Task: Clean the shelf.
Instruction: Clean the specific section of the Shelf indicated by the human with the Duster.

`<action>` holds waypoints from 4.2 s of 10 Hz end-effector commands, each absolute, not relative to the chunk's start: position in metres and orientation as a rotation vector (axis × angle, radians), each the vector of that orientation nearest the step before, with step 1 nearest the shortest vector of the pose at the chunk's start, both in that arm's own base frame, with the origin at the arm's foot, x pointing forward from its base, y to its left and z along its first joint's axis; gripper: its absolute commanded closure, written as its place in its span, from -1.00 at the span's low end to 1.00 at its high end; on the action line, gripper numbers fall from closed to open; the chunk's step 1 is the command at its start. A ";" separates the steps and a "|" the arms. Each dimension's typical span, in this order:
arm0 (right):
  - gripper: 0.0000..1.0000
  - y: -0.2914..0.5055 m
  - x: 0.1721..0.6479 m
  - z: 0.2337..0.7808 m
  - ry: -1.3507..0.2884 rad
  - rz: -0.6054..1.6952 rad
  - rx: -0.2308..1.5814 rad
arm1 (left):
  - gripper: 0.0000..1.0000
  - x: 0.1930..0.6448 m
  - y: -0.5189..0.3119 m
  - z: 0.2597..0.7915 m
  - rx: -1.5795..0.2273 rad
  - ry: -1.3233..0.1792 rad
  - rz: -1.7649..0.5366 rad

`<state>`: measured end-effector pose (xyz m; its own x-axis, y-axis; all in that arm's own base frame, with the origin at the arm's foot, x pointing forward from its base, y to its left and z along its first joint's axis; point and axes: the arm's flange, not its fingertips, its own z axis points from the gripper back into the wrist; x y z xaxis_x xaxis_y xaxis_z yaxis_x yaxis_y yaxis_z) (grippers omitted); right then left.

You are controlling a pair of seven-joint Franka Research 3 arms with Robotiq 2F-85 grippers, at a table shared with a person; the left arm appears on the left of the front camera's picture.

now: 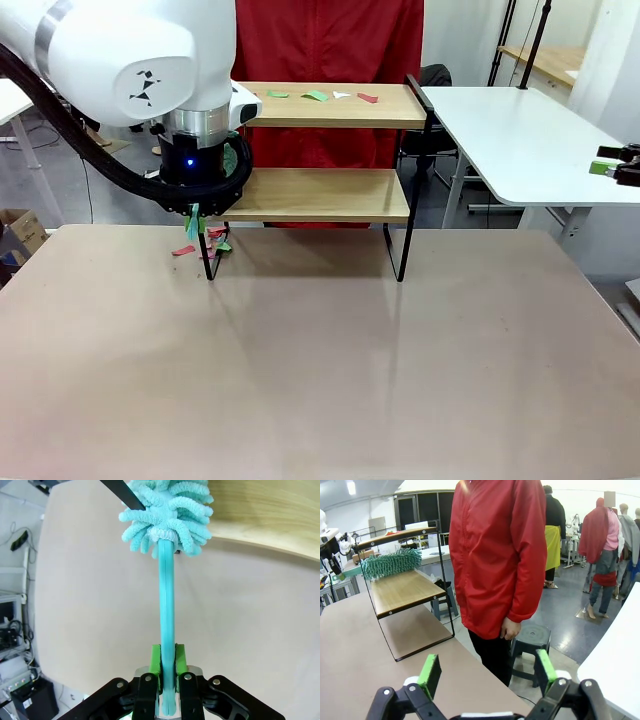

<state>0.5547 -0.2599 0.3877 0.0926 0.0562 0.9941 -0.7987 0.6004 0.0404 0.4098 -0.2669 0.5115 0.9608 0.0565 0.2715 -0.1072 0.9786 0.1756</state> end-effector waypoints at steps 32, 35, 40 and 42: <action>-1.00 -0.258 0.555 0.390 -1.338 0.722 0.704 | 0.74 0.363 -0.054 0.651 0.130 0.488 -1.285; -1.00 -0.258 0.555 0.390 -1.338 0.722 0.704 | 0.74 0.353 -0.042 0.670 0.259 0.614 -1.211; -1.00 -0.258 0.555 0.390 -1.338 0.722 0.704 | 0.74 0.351 -0.041 0.668 0.247 0.589 -1.179; -1.00 -0.258 0.555 0.390 -1.338 0.722 0.704 | 0.74 0.351 -0.041 0.668 0.247 0.589 -1.179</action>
